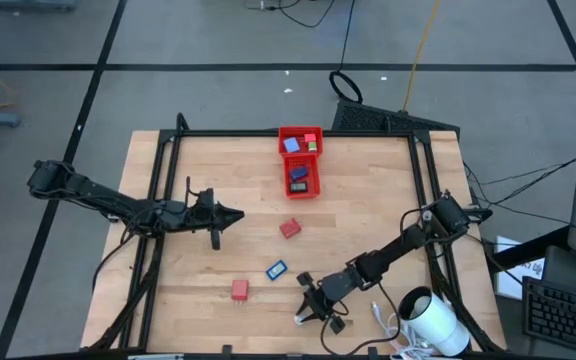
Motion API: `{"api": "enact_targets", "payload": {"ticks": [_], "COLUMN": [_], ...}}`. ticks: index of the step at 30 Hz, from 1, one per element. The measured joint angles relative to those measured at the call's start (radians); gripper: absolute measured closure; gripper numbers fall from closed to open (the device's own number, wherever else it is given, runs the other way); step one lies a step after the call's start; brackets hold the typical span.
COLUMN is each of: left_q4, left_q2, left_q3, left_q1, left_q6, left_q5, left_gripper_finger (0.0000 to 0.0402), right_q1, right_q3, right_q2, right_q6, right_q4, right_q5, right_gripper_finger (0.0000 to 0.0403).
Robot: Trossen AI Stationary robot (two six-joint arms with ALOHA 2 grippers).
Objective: Pick & Place Office items
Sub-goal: Put the purple charger adapter into the top red bin
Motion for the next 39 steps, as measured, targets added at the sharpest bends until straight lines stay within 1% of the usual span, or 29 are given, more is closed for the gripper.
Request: {"api": "enact_targets", "payload": {"ticks": [7, 11, 15, 19, 22, 26, 32, 35, 39], "left_q4": [0.0, 0.0, 0.0, 0.001, 0.002, 0.004, 0.014, 0.055, 0.153], "left_q2": [0.0, 0.0, 0.0, 0.0, 0.0, 0.0, 0.014, 0.051, 0.122], "left_q3": [0.0, 0.0, 0.0, 0.0, 0.0, 0.0, 0.0, 0.0, 0.002], "left_q1": [0.0, 0.0, 0.0, 0.0, -0.001, -0.002, -0.004, -0.004, -0.016], "left_q6": [0.002, 0.0, -0.001, -0.008, -0.058, -0.111, -0.115, -0.106, -0.083], "left_q5": [0.0, 0.0, 0.0, 0.0, 0.0, 0.004, 0.109, 0.112, 0.098], "left_gripper_finger": [0.0364, 0.0364, 0.0364, 0.0364, 0.0364, 0.0364, 0.0364, 0.0364, 0.0364], "right_q1": [-0.019, -0.03, -0.031, -0.041, -0.052, -0.072, -0.114, -0.137, -0.175], "right_q3": [0.0, -0.002, -0.002, -0.002, -0.002, -0.002, -0.015, -0.03, -0.049], "right_q2": [0.0, 0.0, 0.0, 0.0, -0.013, -0.061, -0.164, -0.217, -0.284], "right_q6": [0.003, 0.003, 0.004, 0.004, 0.003, 0.001, -0.012, -0.027, -0.03], "right_q4": [0.005, 0.044, 0.056, 0.077, 0.073, 0.077, 0.055, 0.053, 0.056], "right_q5": [-0.005, -0.056, -0.052, -0.052, -0.051, -0.05, -0.049, -0.044, -0.043], "right_gripper_finger": [0.037, 0.037, 0.036, 0.0366, 0.0369, 0.0366, 0.0368, 0.0367, 0.0366]}}
